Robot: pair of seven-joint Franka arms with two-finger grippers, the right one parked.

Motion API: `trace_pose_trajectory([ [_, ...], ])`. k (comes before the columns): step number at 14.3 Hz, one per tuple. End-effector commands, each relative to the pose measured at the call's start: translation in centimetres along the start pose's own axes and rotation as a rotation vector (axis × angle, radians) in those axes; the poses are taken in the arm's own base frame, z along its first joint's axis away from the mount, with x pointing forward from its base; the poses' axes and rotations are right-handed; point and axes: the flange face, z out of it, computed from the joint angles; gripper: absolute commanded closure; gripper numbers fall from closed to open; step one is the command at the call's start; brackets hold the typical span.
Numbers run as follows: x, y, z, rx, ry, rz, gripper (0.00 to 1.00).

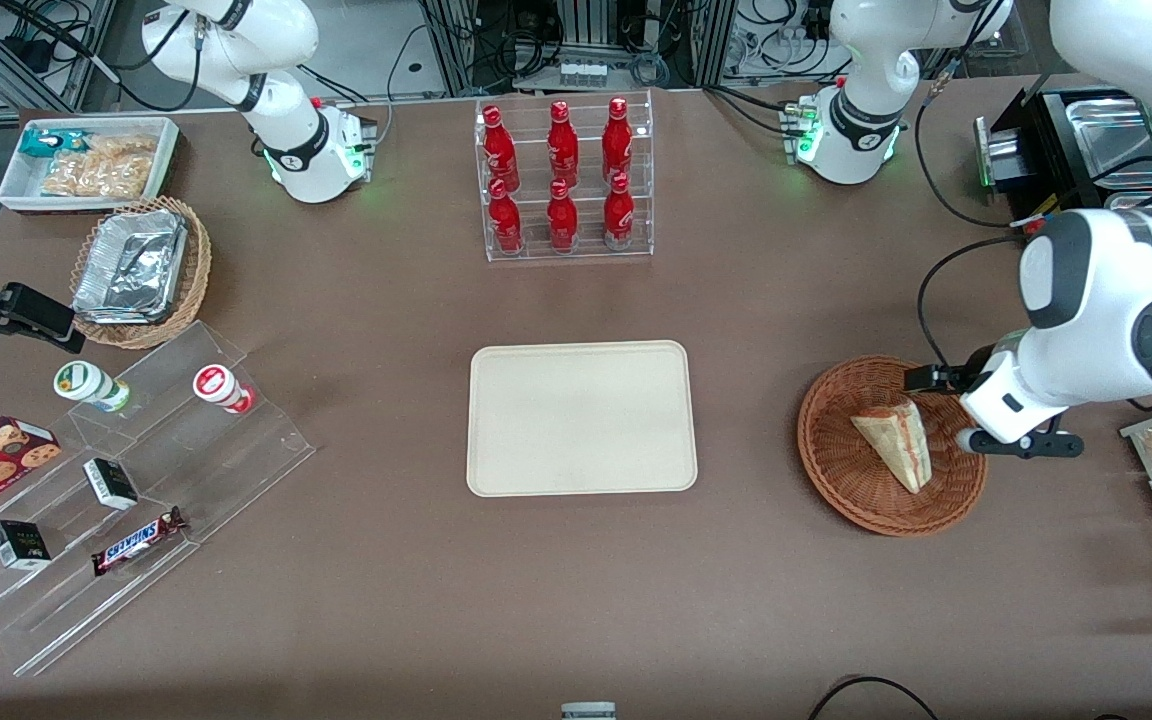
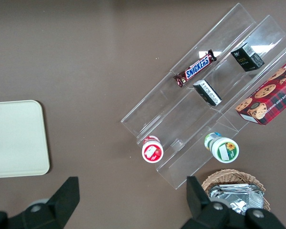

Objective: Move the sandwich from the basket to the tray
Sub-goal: 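Move the left gripper over the wrapped sandwich in the wicker basket, then lower the left gripper onto the sandwich and close it around it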

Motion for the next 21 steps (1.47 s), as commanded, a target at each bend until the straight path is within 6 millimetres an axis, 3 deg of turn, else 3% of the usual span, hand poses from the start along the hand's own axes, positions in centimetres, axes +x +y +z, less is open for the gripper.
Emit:
trace_pose_trajectory([
  [1, -0.2, -0.5, 2.0, 0.002, 0.053, -0.074, 0.0],
  [5, -0.5, -0.4, 5.7, -0.011, 0.126, -0.245, 0.0],
  [12, -0.2, 0.1, 10.3, -0.053, 0.169, -0.606, 0.0],
  [17, 0.1, 0.1, 13.1, -0.087, 0.221, -0.718, 0.0],
  [18, 0.2, 0.1, 13.4, -0.092, 0.228, -0.733, 0.08],
  [20, 0.1, 0.2, 13.3, -0.094, 0.229, -0.745, 0.51],
  [21, 0.1, 0.2, 13.1, -0.094, 0.229, -0.745, 0.64],
])
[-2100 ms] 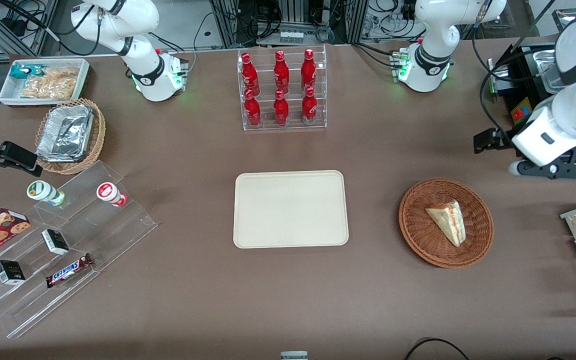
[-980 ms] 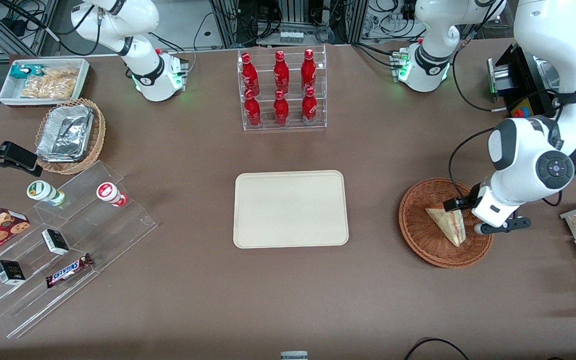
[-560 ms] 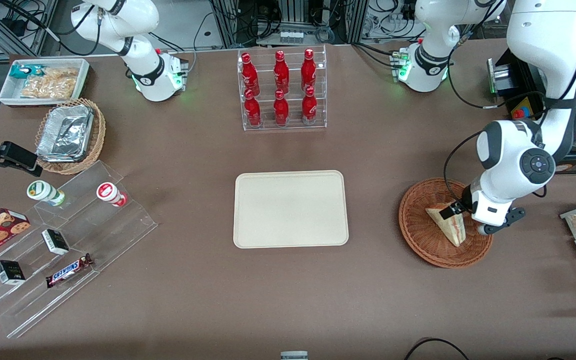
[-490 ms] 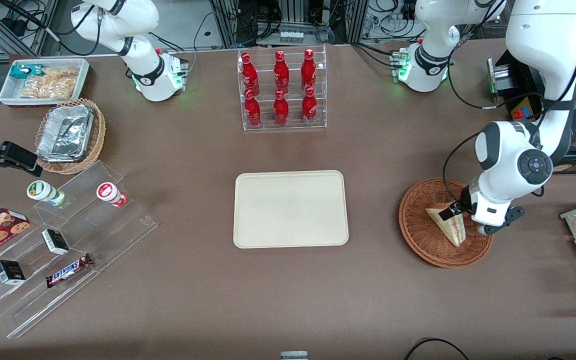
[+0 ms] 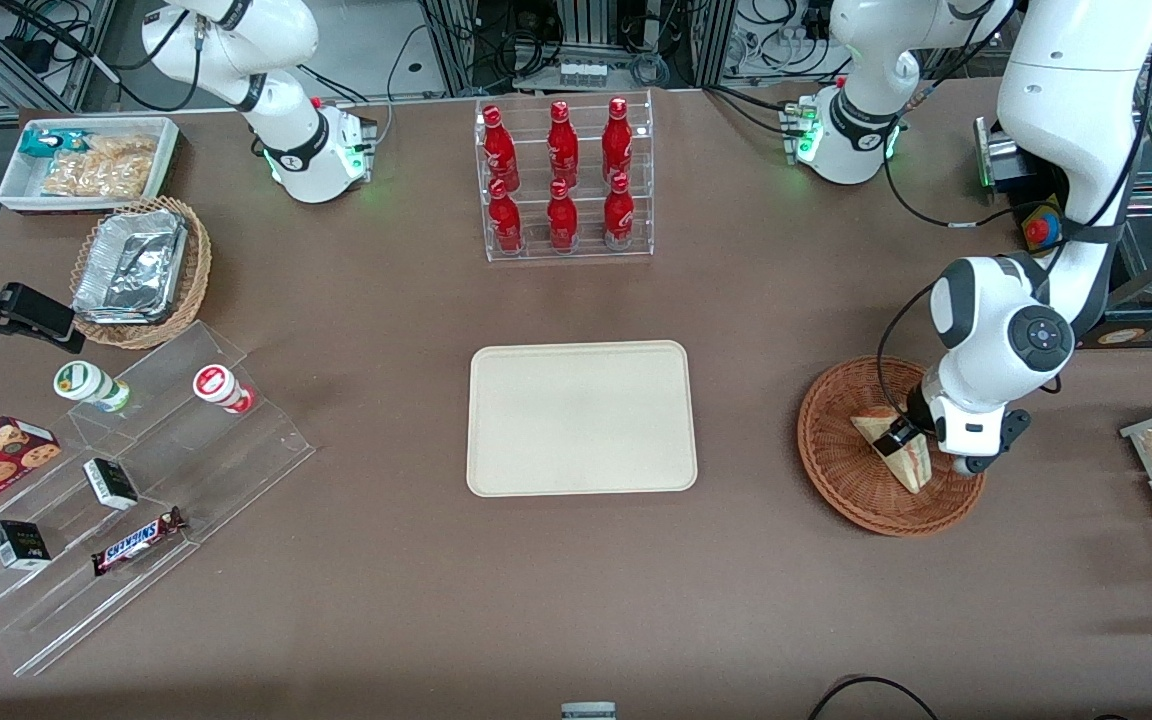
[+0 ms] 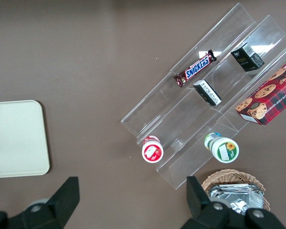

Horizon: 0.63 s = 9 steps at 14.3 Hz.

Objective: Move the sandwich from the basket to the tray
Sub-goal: 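Lower the left gripper onto the sandwich and close it around it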

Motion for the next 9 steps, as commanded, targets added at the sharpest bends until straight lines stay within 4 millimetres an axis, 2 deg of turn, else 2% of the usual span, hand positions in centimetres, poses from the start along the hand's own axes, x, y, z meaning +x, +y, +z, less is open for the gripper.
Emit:
trace_pose_trajectory([
  [1, -0.3, 0.2, -0.8, -0.009, 0.015, -0.015, 0.74],
  [2, -0.4, 0.1, -1.0, -0.003, 0.011, -0.001, 0.85],
  [5, -0.3, 0.3, -4.1, 0.051, -0.051, 0.169, 0.92],
  [7, -0.4, 2.4, -6.8, 0.083, -0.103, 0.264, 0.93],
  [9, -1.7, 6.0, -8.6, 0.079, -0.111, 0.426, 0.91],
])
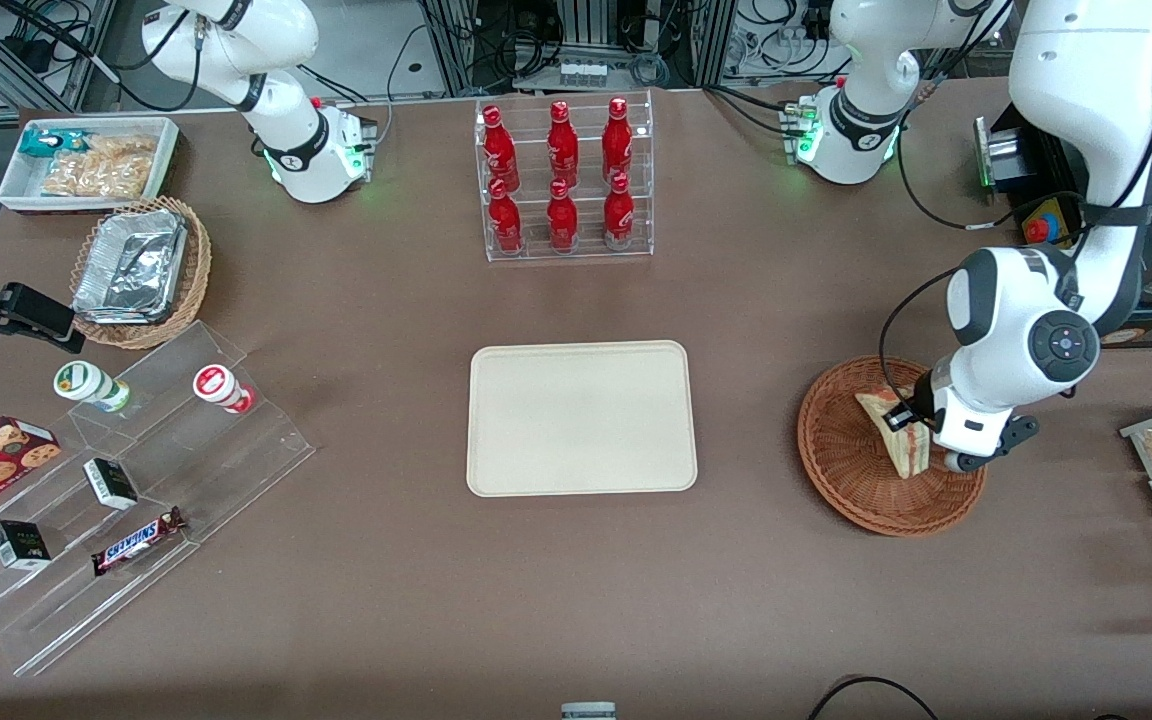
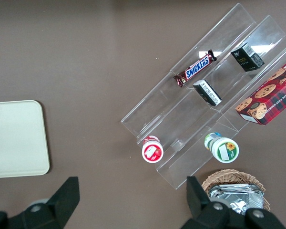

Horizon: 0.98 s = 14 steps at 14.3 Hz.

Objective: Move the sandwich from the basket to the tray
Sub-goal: 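Lift the sandwich and carry it with the left gripper over the tray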

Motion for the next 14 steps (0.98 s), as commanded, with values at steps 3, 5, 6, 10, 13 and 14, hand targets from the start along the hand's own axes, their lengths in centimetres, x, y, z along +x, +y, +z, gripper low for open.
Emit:
trace_pose_trajectory([
  [3, -3.2, 10.6, -3.5, 0.031, -0.021, 0.285, 0.88],
  [5, -4.6, 14.9, -3.8, 0.045, -0.038, 0.273, 0.89],
  [6, -5.4, 17.2, -3.5, 0.047, -0.039, 0.291, 0.89],
  [10, -10.9, 26.9, -0.5, 0.051, -0.035, 0.278, 0.89],
  [13, -15.5, 32.3, 2.3, 0.062, -0.032, 0.262, 0.89],
  [14, -16.6, 33.9, 2.7, 0.056, -0.024, 0.232, 0.9],
])
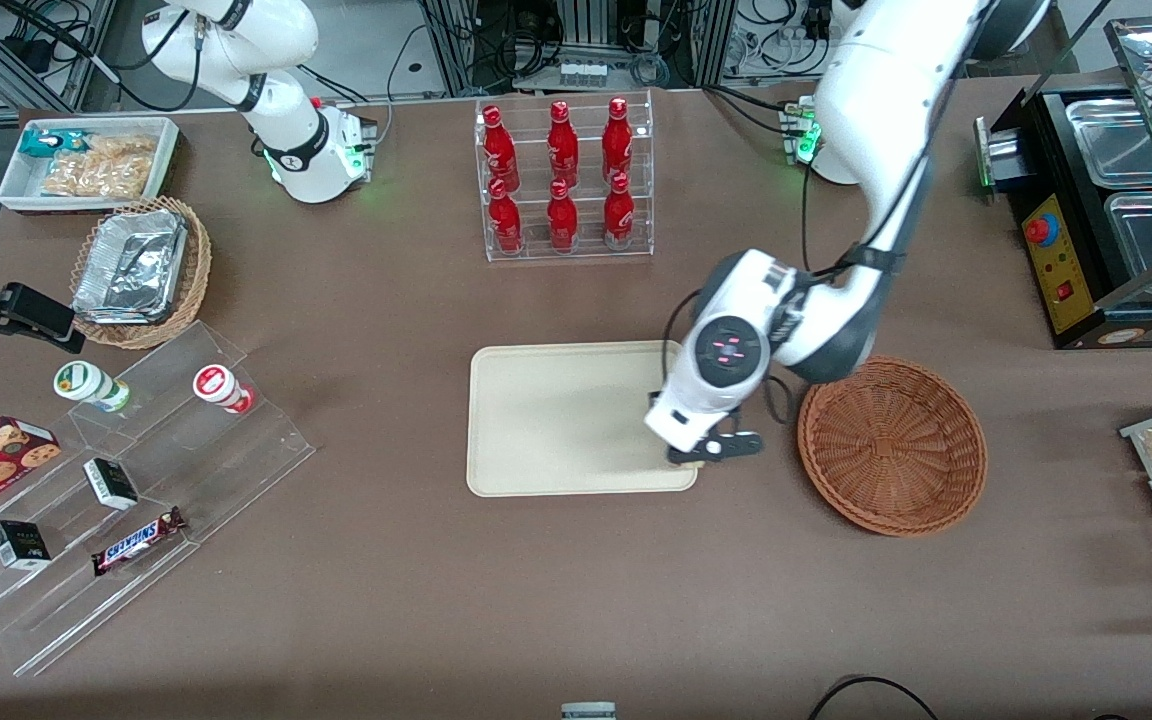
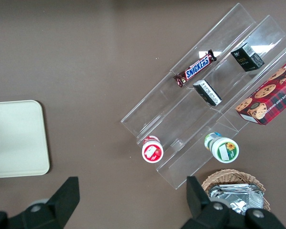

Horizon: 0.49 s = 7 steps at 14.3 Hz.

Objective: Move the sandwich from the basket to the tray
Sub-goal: 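Lift the sandwich and carry it with the left gripper over the tray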

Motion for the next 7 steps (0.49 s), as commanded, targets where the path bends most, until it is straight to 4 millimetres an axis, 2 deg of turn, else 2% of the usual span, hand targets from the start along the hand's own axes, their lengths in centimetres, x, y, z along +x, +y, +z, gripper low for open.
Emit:
trace_pose_trajectory([
  [1, -0.8, 5.0, 0.6, -0.006, 0.016, -0.07, 0.9],
  [3, -2.4, 7.8, 2.2, -0.002, 0.014, -0.094, 0.9],
  [7, -4.9, 11.6, 4.5, -0.052, 0.057, -0.094, 0.9],
])
